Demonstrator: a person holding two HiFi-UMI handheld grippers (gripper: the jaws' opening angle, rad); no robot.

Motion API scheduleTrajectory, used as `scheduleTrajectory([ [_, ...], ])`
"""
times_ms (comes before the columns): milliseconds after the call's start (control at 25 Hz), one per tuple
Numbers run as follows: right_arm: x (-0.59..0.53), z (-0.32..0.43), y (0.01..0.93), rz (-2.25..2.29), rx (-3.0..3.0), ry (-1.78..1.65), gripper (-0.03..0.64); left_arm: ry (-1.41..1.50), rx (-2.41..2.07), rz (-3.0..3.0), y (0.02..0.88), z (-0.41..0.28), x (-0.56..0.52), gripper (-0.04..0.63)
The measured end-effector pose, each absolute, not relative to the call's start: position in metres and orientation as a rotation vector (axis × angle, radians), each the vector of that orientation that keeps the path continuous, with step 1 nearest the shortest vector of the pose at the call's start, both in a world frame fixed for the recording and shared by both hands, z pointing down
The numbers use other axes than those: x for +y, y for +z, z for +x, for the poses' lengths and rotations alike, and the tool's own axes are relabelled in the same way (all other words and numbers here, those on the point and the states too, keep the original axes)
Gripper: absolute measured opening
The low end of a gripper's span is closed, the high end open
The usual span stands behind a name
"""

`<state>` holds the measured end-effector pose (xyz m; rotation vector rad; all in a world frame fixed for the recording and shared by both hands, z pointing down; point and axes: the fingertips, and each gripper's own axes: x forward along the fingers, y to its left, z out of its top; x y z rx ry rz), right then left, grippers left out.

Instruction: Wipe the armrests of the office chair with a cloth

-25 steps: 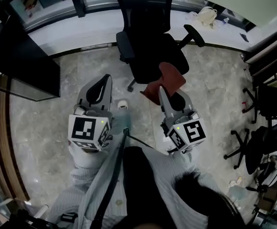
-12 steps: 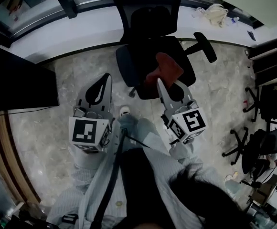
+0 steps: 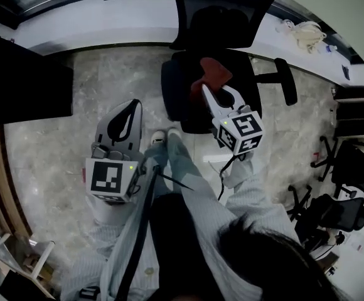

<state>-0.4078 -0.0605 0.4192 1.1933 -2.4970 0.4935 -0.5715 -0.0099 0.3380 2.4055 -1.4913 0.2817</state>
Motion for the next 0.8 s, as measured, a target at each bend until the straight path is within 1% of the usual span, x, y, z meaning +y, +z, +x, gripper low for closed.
scheduleTrajectory([
  [120, -0.113, -0.423, 0.465, 1.089, -2.472, 0.520, 0.025, 0.318, -1.506, 2.345, 0.353, -0.582, -0.008, 0.003],
  [240, -0.160, -0.447, 0.504, 1.016, -2.411, 0.457, 0.025, 0.358, -1.557, 2.282, 0.366, -0.596, 0.002, 0.003],
  [400, -0.188, -0.480, 0.559, 0.851, -2.272, 0.387, 0.025, 0.387, -1.601, 2.195, 0.380, -0.610, 0.013, 0.003],
  [600, -0.132, -0.507, 0.622, 0.487, -2.107, 0.430, 0.025, 0.383, -1.616, 2.160, 0.388, -0.618, 0.013, 0.003],
  [800, -0.069, -0.512, 0.619, 0.388, -2.114, 0.523, 0.025, 0.366, -1.600, 2.173, 0.389, -0.616, 0.009, 0.003],
])
